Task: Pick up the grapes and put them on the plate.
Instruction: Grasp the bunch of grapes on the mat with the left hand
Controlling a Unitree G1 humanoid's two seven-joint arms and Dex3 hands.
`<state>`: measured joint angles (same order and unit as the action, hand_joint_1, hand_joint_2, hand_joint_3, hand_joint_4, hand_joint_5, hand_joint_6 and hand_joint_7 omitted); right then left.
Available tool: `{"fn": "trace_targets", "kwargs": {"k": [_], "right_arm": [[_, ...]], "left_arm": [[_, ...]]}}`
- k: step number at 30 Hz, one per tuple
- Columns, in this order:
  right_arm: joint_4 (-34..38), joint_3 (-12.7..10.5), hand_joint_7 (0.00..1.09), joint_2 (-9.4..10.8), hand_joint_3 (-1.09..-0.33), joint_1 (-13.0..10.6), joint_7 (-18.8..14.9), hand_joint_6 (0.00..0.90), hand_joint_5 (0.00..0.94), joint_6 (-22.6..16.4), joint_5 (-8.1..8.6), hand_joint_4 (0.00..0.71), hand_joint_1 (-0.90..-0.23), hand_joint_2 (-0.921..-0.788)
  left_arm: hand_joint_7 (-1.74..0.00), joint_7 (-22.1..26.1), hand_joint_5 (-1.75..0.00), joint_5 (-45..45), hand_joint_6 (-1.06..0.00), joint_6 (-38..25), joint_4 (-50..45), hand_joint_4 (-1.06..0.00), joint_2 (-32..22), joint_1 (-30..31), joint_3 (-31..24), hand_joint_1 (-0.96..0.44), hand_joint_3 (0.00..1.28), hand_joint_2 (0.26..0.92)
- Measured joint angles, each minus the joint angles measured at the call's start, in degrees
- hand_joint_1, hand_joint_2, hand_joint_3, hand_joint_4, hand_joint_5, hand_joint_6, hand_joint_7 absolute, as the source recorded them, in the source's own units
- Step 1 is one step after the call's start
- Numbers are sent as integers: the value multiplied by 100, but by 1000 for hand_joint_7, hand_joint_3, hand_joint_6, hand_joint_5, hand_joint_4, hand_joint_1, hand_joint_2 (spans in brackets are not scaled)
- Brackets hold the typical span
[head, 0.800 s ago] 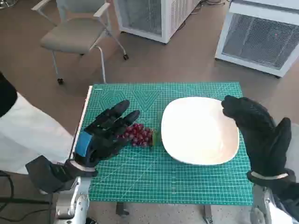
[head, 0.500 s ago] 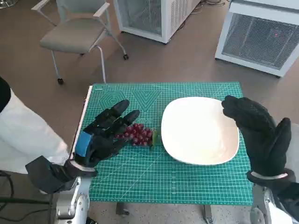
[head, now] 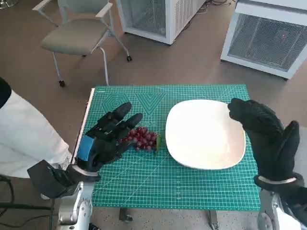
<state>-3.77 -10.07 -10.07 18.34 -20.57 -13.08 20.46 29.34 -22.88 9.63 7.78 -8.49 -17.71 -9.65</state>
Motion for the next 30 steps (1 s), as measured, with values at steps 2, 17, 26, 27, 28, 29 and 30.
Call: {"fn": "trace_targets", "kwargs": {"k": [2,17,26,27,28,29,30], "right_arm": [[7,-2,928,0,-564,1,-4,177,578,-5,0,405,-469,-921],[49,-23,928,0,-563,49,-9,177,578,-15,-8,410,-466,-921],[47,-19,928,1,-565,48,-9,176,576,-15,-7,410,-465,-921],[47,-19,928,1,-565,48,-9,176,576,-15,-7,410,-465,-921],[47,-18,928,1,-565,48,-9,176,576,-16,-7,410,-465,-921],[47,-18,928,2,-565,48,-9,176,576,-16,-8,410,-465,-921],[47,-17,929,2,-565,48,-9,176,576,-17,-8,410,-465,-921]], "left_arm": [[-14,0,-20,0,-533,0,0,-590,0,0,2,-188,158,921],[-14,4,-18,0,-541,0,2,-592,-6,0,7,-190,158,921],[-12,-36,-17,20,-542,0,-5,-593,-8,0,9,-188,160,921],[-11,-45,-17,27,-541,1,-7,-593,-10,0,9,-188,160,921],[-11,-57,-16,39,-541,3,-9,-593,-13,1,9,-188,160,921],[-10,-69,-16,53,-539,6,-12,-593,-16,1,10,-189,160,921],[-8,-83,-16,73,-537,11,-15,-592,-21,1,11,-190,160,921]]}}
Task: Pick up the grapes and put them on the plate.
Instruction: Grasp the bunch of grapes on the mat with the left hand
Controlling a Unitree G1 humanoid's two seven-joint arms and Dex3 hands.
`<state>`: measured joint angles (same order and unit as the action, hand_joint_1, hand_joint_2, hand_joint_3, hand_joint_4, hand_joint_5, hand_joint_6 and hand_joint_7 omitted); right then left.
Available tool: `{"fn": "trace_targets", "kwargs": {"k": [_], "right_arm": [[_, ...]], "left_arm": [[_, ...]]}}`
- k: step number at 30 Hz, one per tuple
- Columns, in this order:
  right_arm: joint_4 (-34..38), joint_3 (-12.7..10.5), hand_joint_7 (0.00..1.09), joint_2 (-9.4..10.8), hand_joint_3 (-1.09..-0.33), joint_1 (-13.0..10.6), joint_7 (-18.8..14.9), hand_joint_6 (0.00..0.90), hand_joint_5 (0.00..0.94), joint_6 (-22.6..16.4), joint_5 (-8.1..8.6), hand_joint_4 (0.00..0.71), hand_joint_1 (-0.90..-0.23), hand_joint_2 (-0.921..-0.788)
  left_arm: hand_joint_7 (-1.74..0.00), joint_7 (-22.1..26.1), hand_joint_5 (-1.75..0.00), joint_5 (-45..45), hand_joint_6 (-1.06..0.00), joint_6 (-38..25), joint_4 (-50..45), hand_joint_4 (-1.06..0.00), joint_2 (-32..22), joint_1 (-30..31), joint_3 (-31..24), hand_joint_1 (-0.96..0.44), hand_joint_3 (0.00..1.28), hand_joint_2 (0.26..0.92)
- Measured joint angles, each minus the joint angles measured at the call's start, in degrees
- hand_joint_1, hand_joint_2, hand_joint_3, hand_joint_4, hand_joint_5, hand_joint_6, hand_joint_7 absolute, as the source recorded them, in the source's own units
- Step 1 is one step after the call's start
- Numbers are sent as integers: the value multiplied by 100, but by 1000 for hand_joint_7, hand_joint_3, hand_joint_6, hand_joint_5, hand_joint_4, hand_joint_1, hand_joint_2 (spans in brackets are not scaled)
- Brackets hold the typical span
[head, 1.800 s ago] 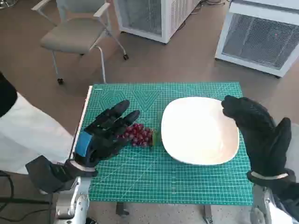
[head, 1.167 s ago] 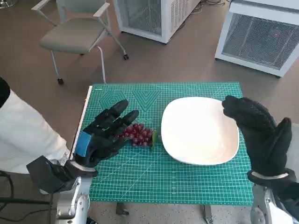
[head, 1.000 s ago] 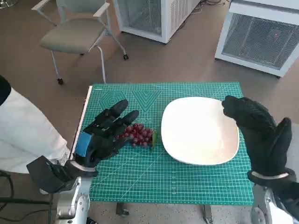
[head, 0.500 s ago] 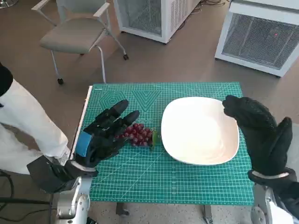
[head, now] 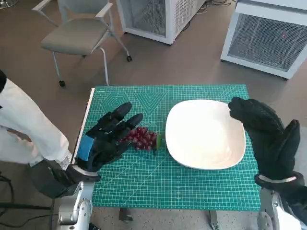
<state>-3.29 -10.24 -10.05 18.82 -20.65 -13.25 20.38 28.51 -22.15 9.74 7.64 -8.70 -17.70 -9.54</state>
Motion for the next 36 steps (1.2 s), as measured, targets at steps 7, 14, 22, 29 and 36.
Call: {"fn": "trace_targets", "kwargs": {"k": [7,14,22,29,36], "right_arm": [[0,19,931,8,-566,-2,0,175,577,-42,-20,410,-465,-921],[-1,31,934,10,-568,-16,0,173,579,-82,-30,409,-464,-921],[-11,25,937,5,-568,-9,0,171,581,-86,-29,407,-464,-921],[-30,25,938,5,-568,-4,0,169,583,-92,-27,406,-459,-921],[-48,49,941,12,-570,-59,2,165,586,-78,-31,403,-457,-921]], "left_arm": [[-1,-160,-8,350,-496,174,-51,-578,-85,1,20,-205,131,921],[0,-514,0,1322,-412,633,-158,-473,-466,-1,68,-260,50,914],[0,-1185,0,3179,-229,561,-593,-178,-1056,1,250,-295,5,818],[0,-1077,-3,4933,-171,-578,-1337,-74,-1431,-3,596,-179,1,734],[-2,-635,-11,6148,-168,-1794,-1923,-94,-1577,-136,1321,-160,1,724]]}}
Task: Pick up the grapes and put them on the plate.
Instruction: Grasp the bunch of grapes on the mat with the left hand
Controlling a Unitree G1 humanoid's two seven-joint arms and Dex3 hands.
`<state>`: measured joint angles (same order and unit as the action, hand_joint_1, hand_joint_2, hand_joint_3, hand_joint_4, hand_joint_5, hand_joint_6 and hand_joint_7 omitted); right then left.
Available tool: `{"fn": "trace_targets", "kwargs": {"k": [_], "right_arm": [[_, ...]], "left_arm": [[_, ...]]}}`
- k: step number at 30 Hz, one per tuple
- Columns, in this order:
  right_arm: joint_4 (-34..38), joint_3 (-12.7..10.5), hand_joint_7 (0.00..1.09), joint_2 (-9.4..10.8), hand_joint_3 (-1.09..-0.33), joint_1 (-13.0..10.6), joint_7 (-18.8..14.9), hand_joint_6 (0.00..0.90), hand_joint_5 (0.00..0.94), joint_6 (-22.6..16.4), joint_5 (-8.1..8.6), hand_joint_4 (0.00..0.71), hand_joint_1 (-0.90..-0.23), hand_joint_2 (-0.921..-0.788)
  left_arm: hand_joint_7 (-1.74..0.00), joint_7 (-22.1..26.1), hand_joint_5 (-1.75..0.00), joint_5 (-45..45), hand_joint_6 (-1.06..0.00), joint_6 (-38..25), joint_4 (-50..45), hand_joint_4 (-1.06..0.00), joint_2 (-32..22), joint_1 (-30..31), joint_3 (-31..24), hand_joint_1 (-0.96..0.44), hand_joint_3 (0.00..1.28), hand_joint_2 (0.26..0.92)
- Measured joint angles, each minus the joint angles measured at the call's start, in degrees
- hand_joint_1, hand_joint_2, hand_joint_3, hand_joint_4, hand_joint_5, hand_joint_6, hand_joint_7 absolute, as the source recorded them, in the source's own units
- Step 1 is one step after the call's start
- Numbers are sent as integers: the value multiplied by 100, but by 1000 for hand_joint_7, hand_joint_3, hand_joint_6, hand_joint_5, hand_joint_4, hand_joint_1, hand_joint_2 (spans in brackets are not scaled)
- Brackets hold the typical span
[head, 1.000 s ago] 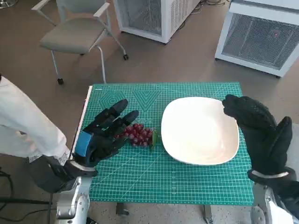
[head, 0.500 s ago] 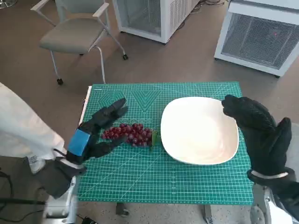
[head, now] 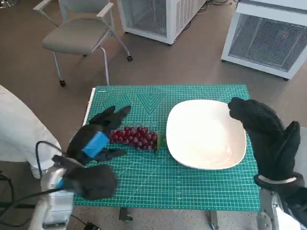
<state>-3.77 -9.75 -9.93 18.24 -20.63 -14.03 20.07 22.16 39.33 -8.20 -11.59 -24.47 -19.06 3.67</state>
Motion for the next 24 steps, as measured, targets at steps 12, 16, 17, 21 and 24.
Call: {"fn": "trace_targets", "kwargs": {"k": [12,16,17,21,24], "right_arm": [[-7,-13,947,-8,-570,-33,1,162,591,1,-1,401,-458,-921],[-13,-20,948,-12,-570,-33,1,161,593,3,0,400,-458,-921],[-15,-20,949,-12,-570,-33,1,161,593,3,1,400,-458,-921],[-19,-21,949,-12,-570,-34,1,160,594,5,1,399,-458,-921],[-22,-32,950,-15,-571,-40,6,160,595,9,0,398,-457,-921]], "left_arm": [[-12,222,-7,278,-205,-650,-23,-118,8,-232,556,-159,1,726],[-12,268,-5,292,-214,-773,-22,-123,8,-293,642,-154,1,726],[-11,272,-5,291,-215,-793,-22,-123,8,-304,659,-153,1,726],[-10,275,-5,290,-219,-840,-22,-128,6,-324,693,-148,1,727],[-14,274,-11,296,-236,-880,57,-150,14,-386,750,-123,1,728]]}}
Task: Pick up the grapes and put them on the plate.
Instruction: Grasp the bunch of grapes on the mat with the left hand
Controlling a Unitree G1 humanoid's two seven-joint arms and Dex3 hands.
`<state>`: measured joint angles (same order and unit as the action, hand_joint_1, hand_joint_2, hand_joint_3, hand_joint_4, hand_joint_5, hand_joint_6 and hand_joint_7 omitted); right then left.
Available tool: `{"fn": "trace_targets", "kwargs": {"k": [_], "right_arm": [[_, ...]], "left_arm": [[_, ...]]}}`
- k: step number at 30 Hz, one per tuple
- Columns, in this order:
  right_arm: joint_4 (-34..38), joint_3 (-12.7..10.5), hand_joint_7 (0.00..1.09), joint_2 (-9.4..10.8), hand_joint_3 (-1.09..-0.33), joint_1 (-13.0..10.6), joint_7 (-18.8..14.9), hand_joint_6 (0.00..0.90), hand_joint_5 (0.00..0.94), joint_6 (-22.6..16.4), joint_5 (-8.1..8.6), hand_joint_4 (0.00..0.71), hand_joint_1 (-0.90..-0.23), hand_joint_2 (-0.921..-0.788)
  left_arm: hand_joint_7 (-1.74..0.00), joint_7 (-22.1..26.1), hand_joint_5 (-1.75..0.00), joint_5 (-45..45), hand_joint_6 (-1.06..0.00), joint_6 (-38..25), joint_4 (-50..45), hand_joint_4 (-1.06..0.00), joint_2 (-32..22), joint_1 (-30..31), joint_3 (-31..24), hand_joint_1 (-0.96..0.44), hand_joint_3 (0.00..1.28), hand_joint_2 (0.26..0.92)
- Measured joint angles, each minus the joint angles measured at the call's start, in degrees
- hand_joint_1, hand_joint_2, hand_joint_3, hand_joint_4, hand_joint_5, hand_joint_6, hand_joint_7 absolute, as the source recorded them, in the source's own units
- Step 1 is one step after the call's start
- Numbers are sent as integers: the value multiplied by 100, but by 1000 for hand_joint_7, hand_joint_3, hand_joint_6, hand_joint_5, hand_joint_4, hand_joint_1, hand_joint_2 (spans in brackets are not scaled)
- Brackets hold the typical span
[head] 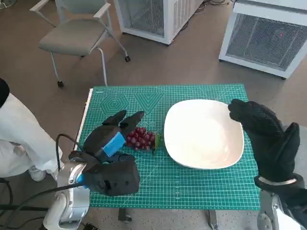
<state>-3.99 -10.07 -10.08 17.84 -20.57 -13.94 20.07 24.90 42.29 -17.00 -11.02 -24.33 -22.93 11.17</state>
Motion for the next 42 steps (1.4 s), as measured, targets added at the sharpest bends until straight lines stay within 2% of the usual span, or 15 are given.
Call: {"fn": "trace_targets", "kwargs": {"k": [10,23,32,42], "right_arm": [[11,13,950,9,-571,-6,28,159,597,7,-9,397,-456,-921],[14,40,951,11,-572,-16,27,159,600,6,-4,396,-456,-921],[-11,39,953,7,-572,-52,28,157,602,7,-3,394,-455,-921],[-55,27,955,5,-572,-81,29,156,605,9,-3,392,-454,-921]], "left_arm": [[-17,-179,-9,304,-277,-111,1365,-180,158,-830,577,-98,2,732],[-12,-214,-1,435,-301,-359,4015,-180,623,-2222,1268,-41,7,746],[-7,-280,0,347,-306,-299,4856,-179,789,-2529,1468,-30,7,750],[-5,-385,0,232,-309,-272,5062,-160,814,-2547,1519,-27,10,761]]}}
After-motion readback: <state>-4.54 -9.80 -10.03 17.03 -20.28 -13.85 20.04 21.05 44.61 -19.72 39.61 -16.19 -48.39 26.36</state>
